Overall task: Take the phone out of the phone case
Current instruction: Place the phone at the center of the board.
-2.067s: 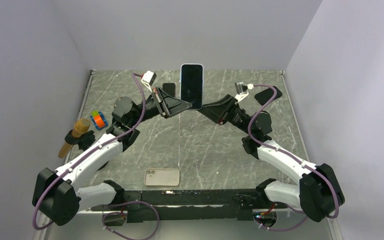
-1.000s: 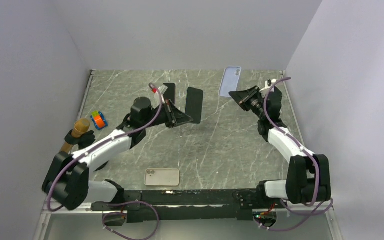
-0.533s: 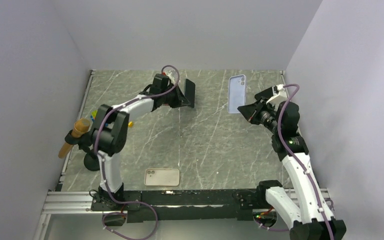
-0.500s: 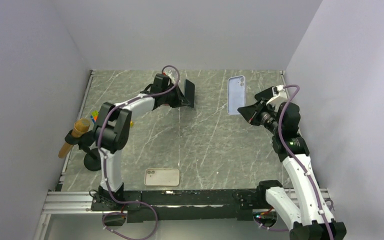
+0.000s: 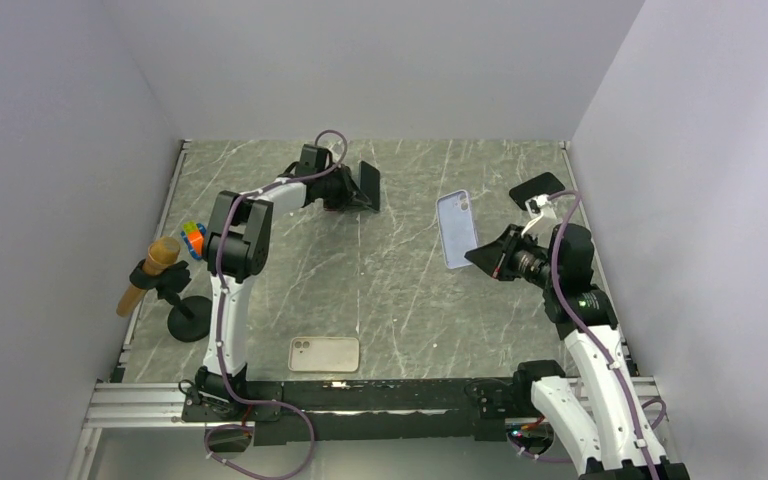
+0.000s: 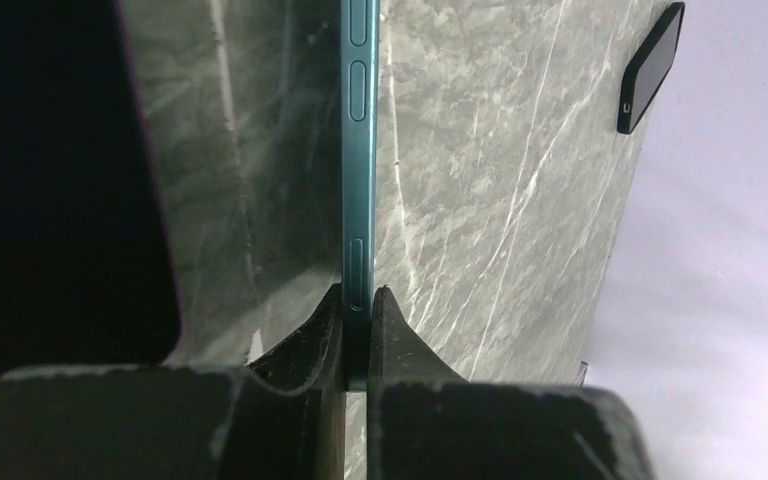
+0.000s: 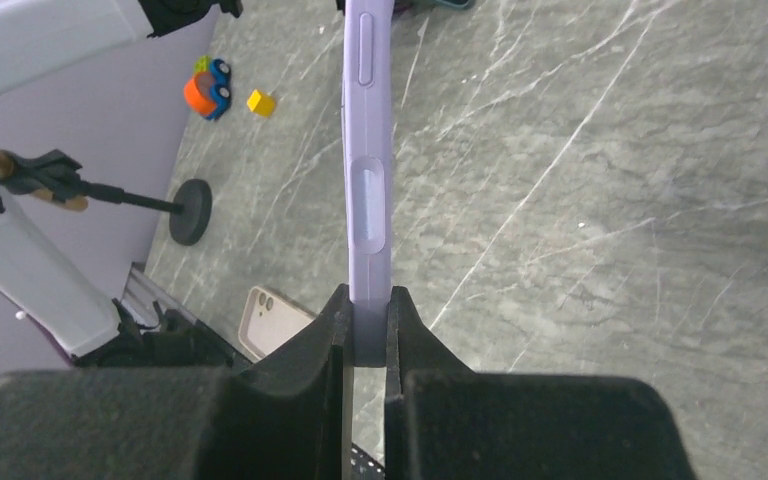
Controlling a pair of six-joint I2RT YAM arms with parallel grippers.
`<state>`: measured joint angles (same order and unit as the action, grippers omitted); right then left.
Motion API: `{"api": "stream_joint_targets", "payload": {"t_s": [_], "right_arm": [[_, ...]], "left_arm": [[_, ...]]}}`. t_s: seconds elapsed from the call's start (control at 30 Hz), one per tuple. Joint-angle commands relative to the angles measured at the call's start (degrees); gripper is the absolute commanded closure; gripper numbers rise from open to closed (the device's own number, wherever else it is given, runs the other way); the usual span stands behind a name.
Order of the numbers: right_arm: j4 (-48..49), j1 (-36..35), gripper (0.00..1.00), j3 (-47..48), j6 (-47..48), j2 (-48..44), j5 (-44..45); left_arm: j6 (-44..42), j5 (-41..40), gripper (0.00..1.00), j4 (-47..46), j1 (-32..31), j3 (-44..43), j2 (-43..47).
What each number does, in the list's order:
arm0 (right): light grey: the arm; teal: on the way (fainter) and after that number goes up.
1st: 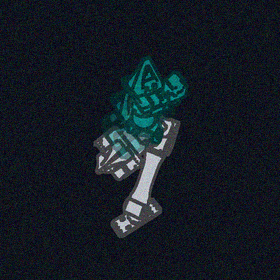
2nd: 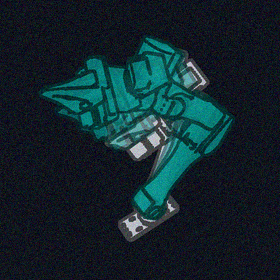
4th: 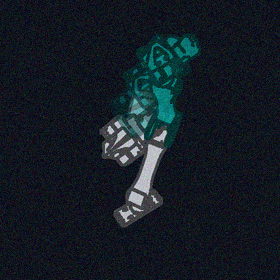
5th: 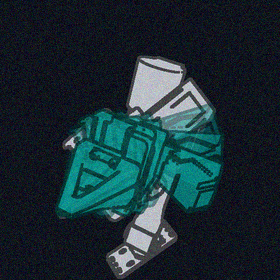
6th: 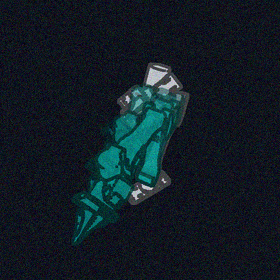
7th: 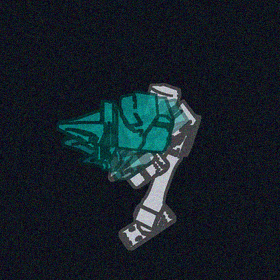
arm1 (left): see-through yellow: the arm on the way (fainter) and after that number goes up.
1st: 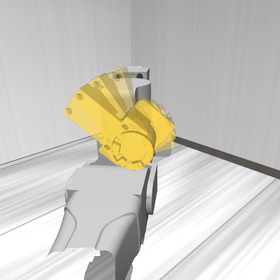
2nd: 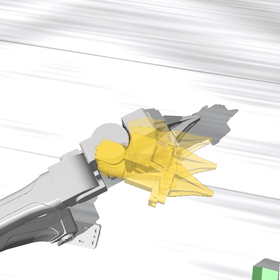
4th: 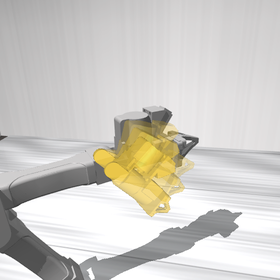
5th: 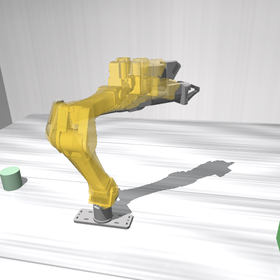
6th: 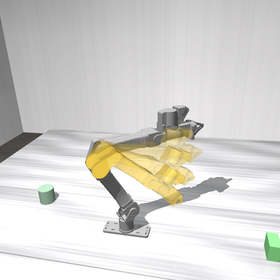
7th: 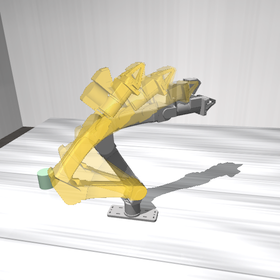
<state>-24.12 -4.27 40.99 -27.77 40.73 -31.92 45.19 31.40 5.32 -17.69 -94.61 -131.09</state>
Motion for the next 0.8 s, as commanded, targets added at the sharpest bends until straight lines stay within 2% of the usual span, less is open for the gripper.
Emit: {"api": "stream_joint_targets", "payload": {"t_s": [0.0, 0.17, 0.4, 0.63, 0.77], "right_arm": [[-0.07, -0.08, 1.0, -0.38, 0.94, -1.69, -3.02], [1.05, -0.07, 1.0, -0.64, 0.04, -1.5, -4.04], [1.53, -0.05, 1.0, -0.53, -0.41, -0.66, -4.83], [-0.69, -0.18, 1.0, 0.93, 1.5, 0.43, -5.11], [-3.61, -0.27, 1.0, 1.95, 3.62, 1.12, -4.64]], "left_arm": [[2.04, 4.16, 0.96, -2.07, 0.82, -1.95, -1.21], [0.76, 5.62, 0.88, -0.38, 0.91, -4.45, -3.11], [0.22, 4.55, 0.58, 1.1, 1.0, -3.89, -1.84], [-4.53, -1.23, 0.52, 7.83, 1.18, -6.82, 0.36], [-8.19, -4.46, 0.4, 12.69, 1.24, -9.33, 2.4]]}}
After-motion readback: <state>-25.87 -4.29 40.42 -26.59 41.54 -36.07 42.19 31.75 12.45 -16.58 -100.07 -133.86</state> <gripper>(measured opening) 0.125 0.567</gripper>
